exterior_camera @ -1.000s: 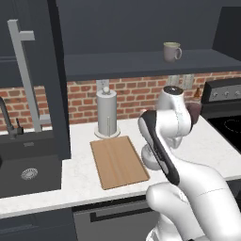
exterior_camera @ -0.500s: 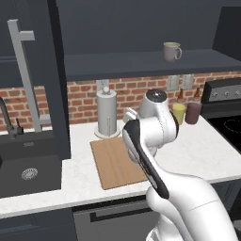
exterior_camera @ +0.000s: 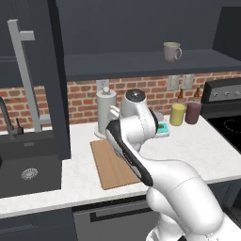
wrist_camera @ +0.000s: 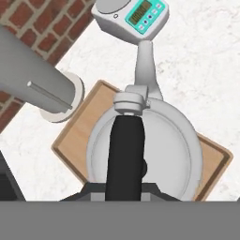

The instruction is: Pick the kettle from the counter and place it on the tray. Then pick the mug from the cabinet and place it on the tray. Then close the cabinet doors.

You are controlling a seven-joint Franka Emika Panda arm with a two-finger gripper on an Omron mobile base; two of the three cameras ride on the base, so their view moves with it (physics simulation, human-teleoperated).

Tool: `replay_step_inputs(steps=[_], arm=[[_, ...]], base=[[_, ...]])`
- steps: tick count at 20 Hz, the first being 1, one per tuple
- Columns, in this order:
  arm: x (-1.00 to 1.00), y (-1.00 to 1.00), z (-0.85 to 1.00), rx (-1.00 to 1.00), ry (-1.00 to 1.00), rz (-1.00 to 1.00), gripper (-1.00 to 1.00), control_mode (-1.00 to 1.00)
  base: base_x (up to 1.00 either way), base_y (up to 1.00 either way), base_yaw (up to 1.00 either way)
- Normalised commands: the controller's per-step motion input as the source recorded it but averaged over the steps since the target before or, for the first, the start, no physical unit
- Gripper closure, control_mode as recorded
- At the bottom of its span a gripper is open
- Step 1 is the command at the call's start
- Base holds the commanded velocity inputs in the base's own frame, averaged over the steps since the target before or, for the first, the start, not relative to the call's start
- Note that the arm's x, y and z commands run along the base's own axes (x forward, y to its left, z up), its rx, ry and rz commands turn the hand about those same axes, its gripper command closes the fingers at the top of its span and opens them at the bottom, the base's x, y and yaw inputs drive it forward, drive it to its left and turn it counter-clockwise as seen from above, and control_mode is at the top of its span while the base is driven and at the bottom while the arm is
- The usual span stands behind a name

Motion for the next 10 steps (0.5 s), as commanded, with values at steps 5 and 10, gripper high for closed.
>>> replay_step_inputs(steps=[5,10], arm=[[0.47,0.04,-0.17,0.0,0.06,0.0,1.0,-1.0],[0.33,0.0,-0.3,0.0,0.0,0.0,1.0,-1.0]], base=[[0.0,0.0,0.0],[0.0,0.0,0.0]])
